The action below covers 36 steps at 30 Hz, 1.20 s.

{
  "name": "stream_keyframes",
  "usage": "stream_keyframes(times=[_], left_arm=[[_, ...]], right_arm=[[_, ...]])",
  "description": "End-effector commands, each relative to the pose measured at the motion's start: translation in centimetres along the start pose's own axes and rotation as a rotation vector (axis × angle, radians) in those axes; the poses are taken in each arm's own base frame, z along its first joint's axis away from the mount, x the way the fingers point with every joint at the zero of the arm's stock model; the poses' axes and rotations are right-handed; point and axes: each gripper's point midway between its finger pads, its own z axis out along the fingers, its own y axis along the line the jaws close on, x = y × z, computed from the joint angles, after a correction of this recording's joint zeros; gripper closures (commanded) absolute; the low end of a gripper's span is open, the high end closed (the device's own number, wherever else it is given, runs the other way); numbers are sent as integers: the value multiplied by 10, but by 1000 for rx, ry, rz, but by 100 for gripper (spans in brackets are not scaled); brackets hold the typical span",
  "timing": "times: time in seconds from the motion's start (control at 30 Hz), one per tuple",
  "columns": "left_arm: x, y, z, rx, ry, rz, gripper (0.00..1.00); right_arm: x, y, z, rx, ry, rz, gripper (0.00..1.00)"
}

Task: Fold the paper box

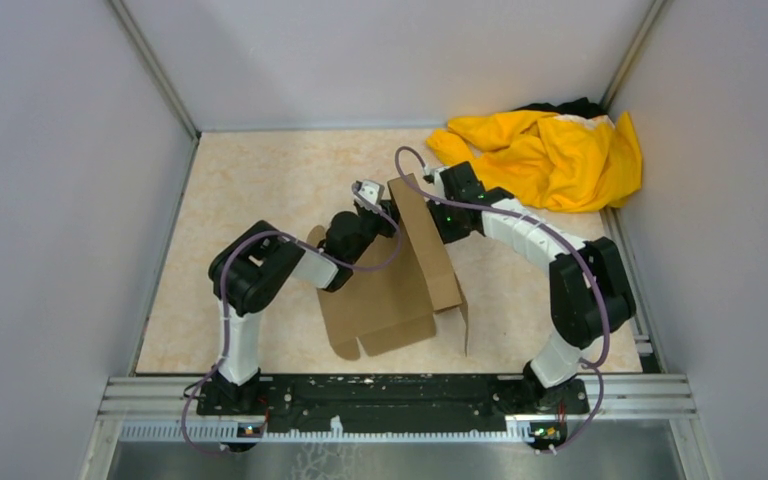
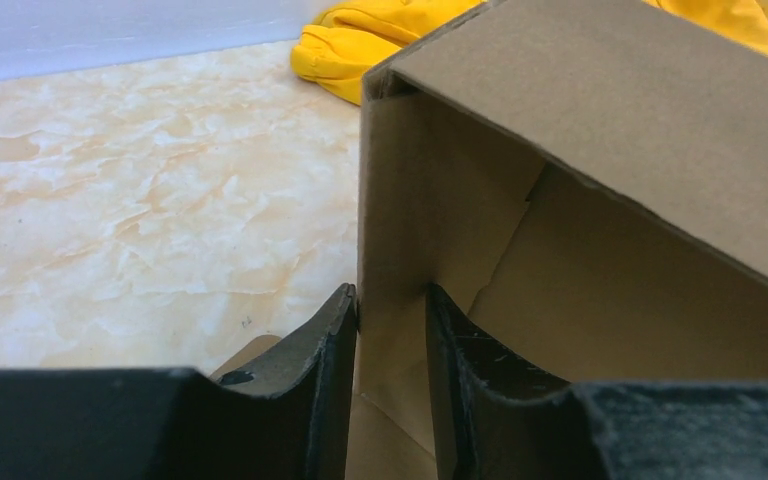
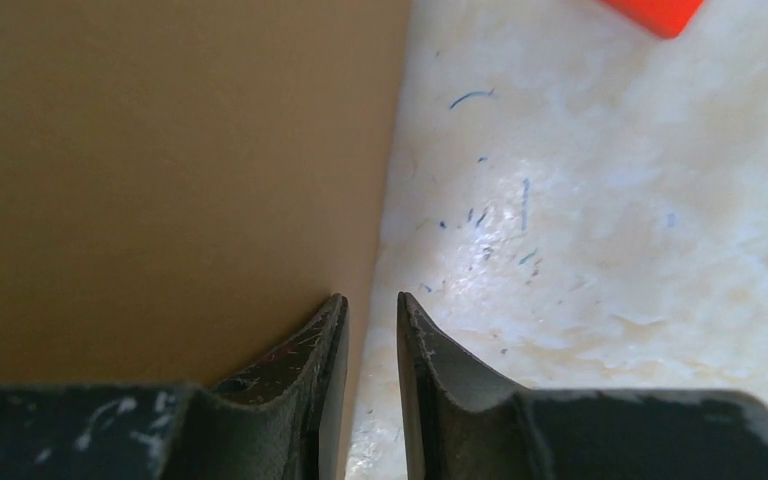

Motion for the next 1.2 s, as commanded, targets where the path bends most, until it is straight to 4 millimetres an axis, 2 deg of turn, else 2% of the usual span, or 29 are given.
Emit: stream_keyframes(times=[0.0,0.13,0.27,0.57,0.8,0.93,1.17], left_arm=[[-4,6,5,-64,-32,-3,65],[-2,7,9,-82,-19,-4,68],[-1,4,13,-76,-16,-2,77],[-3,-9,15,14,-36,50,88],[0,-5,11,-5,0,47,88],[1,0,8,-37,10,32,88],[-1,-2,9,-22,-10,35,87]], right_arm=[[9,15,6,-86,38,11,76],[15,16,11,-96,60,13,76],[18,14,14,-89,65,21,76],[23,2,23,-109,68,76,76],[16,-16,22,-98,23,158,71],[7,-19,23,-107,-1,177,71],[-1,-16,29,-138,-7,181,71]])
